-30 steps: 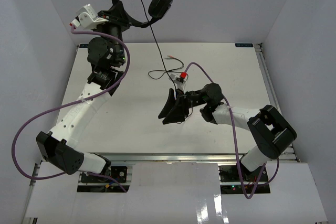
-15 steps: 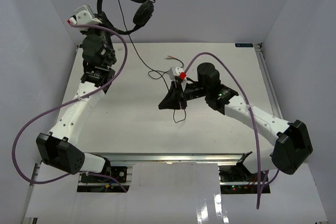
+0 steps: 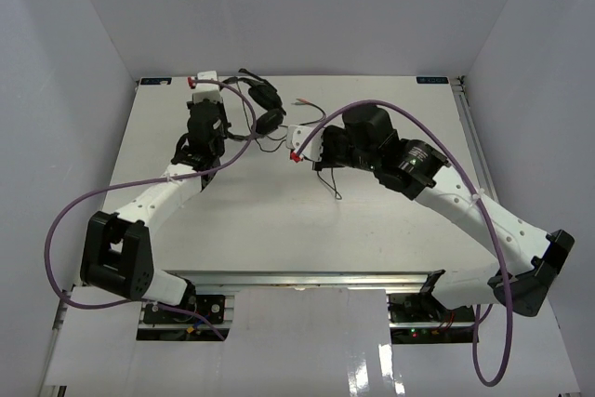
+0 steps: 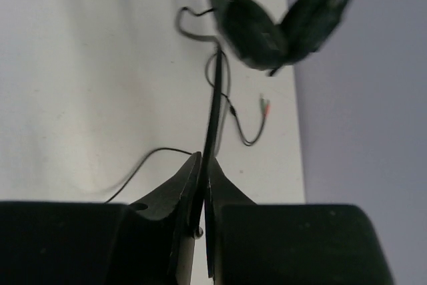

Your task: Wrap the headphones

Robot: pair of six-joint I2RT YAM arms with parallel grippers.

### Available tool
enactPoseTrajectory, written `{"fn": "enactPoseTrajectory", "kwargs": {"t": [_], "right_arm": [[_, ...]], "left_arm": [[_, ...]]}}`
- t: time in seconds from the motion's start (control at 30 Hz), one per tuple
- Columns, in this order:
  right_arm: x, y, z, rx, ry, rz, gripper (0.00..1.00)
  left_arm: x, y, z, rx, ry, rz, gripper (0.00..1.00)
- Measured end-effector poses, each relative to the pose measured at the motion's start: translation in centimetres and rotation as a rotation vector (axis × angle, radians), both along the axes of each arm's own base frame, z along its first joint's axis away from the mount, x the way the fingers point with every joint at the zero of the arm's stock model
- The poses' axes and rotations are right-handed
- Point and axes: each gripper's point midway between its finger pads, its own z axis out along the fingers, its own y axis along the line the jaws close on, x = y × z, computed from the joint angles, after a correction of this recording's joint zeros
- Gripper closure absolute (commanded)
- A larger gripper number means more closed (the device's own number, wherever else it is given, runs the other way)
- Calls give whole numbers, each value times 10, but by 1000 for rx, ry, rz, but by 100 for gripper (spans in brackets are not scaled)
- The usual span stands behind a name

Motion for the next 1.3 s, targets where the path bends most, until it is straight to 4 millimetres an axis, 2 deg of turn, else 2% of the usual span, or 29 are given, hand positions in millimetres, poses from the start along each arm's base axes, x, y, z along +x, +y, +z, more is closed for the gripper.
{"fn": "enactPoseTrajectory", "kwargs": {"t": [0.1, 0.2, 0.33, 0.43, 0.5, 0.6, 0.7, 0.9, 1.07, 1.17, 1.3], "right_arm": [[12, -6, 27, -7, -116, -31, 89], [24, -14, 40, -33, -212, -75, 89], [43, -23, 58, -50, -325, -151, 87], [55, -28, 70, -36, -378, -198, 87], [59, -29, 74, -27, -397, -208, 87], [58, -26, 68, -22, -376, -181, 87], [49, -17, 58, -15, -328, -116, 88], [33, -8, 43, -28, -256, -19, 88], [12, -1, 34, -37, -188, 93, 88], [5, 1, 38, -35, -181, 135, 88], [4, -1, 55, -19, -209, 133, 89]], "left_arm": [[-5, -6, -27, -4, 59, -38, 100], [-7, -18, -35, -20, 77, -100, 100], [-13, -47, -39, -28, 87, -229, 100], [-35, -77, -51, -22, 115, -374, 100], [-53, -93, -57, -8, 133, -449, 100], [-74, -110, -57, 5, 137, -522, 100], [-81, -111, -43, -15, 103, -524, 100], [-67, -94, -12, -147, 29, -414, 100], [-30, -93, 5, -282, 5, -316, 100], [-9, -99, 4, -323, 3, -279, 100], [13, -110, -13, -330, 38, -261, 100]]}}
